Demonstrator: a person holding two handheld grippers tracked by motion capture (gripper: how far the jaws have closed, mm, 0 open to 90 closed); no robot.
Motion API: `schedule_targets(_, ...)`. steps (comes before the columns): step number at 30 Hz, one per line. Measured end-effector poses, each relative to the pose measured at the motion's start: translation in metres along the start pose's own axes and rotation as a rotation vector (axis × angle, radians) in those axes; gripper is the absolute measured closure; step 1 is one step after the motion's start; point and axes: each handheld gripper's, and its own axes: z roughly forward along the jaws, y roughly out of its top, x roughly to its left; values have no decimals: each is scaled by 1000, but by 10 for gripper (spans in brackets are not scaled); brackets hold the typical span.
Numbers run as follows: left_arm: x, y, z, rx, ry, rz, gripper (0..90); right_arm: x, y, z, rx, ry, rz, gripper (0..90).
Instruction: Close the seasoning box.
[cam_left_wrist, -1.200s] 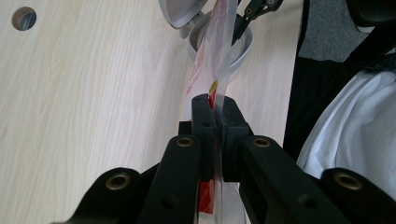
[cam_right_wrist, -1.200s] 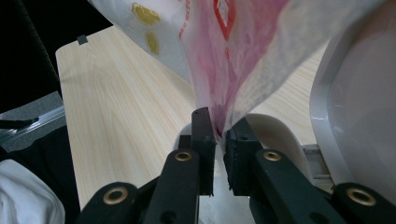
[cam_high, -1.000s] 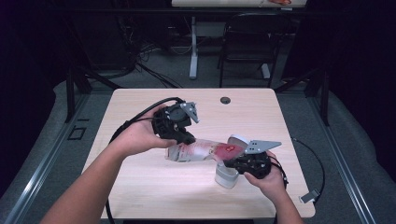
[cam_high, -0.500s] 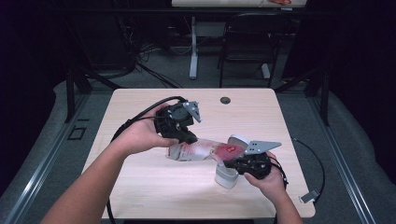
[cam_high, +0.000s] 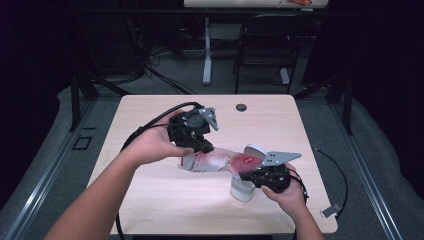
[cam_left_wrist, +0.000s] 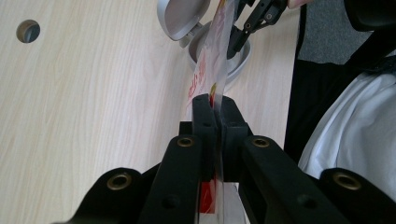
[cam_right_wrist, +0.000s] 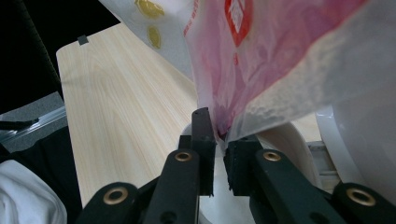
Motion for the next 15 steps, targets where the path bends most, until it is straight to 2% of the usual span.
schedule_targets(15, -1, 4, 0, -3, -3, 6, 884, 0, 0, -1, -3, -3, 4, 836)
